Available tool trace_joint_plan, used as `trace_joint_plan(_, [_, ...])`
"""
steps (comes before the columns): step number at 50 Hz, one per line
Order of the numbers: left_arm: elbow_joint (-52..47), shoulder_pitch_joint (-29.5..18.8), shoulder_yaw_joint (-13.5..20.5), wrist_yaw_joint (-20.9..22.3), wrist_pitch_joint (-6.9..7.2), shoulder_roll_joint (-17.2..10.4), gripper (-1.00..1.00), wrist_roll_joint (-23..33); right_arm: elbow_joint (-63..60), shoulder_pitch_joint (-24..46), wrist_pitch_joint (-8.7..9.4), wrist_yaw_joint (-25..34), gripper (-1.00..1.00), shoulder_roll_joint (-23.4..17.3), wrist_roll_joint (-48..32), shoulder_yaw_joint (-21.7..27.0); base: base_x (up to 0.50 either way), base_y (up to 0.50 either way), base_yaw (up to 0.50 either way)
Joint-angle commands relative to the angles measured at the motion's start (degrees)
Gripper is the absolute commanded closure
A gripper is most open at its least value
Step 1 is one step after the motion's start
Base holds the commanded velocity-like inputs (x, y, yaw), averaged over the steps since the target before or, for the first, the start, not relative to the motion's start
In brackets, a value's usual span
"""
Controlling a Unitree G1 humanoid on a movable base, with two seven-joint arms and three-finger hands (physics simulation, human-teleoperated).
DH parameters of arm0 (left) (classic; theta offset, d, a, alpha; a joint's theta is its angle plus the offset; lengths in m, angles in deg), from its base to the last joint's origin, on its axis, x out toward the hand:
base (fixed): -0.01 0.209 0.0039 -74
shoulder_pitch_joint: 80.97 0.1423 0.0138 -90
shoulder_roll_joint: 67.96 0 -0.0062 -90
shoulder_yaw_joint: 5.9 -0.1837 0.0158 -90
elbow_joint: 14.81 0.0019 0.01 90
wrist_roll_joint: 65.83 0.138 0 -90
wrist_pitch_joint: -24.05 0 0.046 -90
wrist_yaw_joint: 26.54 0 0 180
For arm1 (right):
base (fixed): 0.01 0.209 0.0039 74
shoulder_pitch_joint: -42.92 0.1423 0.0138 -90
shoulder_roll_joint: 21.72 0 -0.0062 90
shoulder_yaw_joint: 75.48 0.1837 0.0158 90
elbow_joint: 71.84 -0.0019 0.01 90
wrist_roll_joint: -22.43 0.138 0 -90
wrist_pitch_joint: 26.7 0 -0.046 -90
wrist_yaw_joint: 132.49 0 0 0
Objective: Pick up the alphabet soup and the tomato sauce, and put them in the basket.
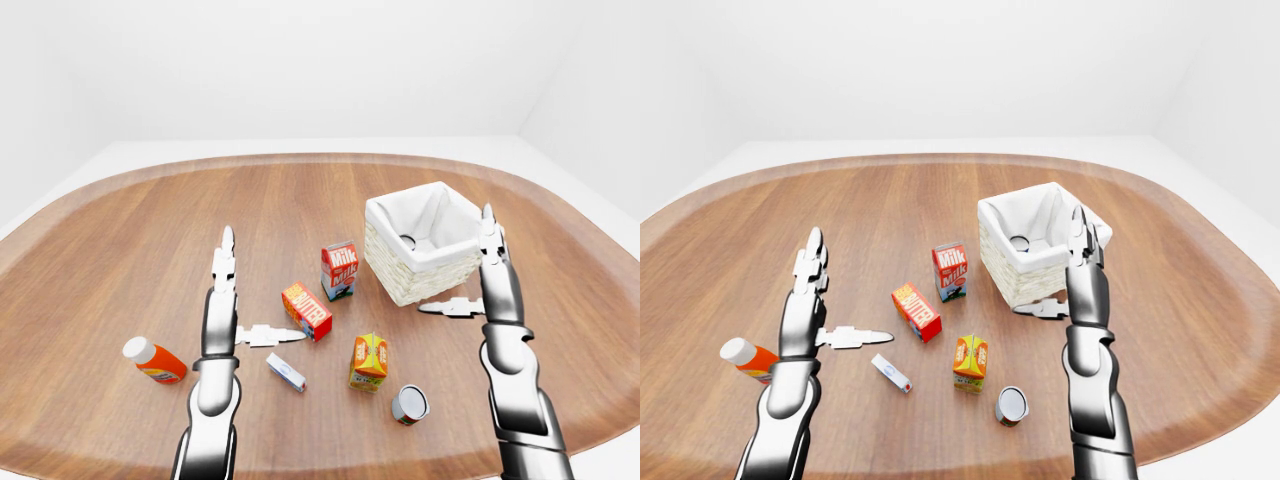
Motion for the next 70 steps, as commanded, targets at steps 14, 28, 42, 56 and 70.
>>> trace_joint_plan(14, [-0.5, 0.2, 0.2, 0.0, 0.0, 0.0, -1.0, -0.2, -13.4, -9.8, 0.0, 7.1, -1.0, 5.1, 4.7, 0.5, 0.0, 0.0, 0.0])
trace_joint_plan(28, [-0.5, 0.1, 0.2, -0.1, 0.0, 0.0, -1.0, -0.3, -13.6, -13.7, 0.0, 8.4, -1.0, 7.0, 6.2, 1.3, 0.0, 0.0, 0.0])
trace_joint_plan(42, [-0.3, 0.2, 0.1, -0.2, 0.0, 0.0, -1.0, -0.2, -8.3, -16.8, 0.0, 7.3, -1.0, 8.3, 5.5, 2.0, 0.0, 0.0, 0.0])
trace_joint_plan(56, [-0.3, 0.2, 0.1, -0.2, 0.0, 0.0, -1.0, -0.2, -7.5, -19.6, 0.0, 7.6, -1.0, 9.3, 5.8, 1.7, 0.0, 0.0, 0.0])
trace_joint_plan(70, [-0.3, 0.2, 0.1, -0.2, 0.0, 0.0, -1.0, -0.2, -10.9, -22.8, 0.0, 10.6, -1.0, 11.0, 8.2, 1.5, 0.0, 0.0, 0.0])
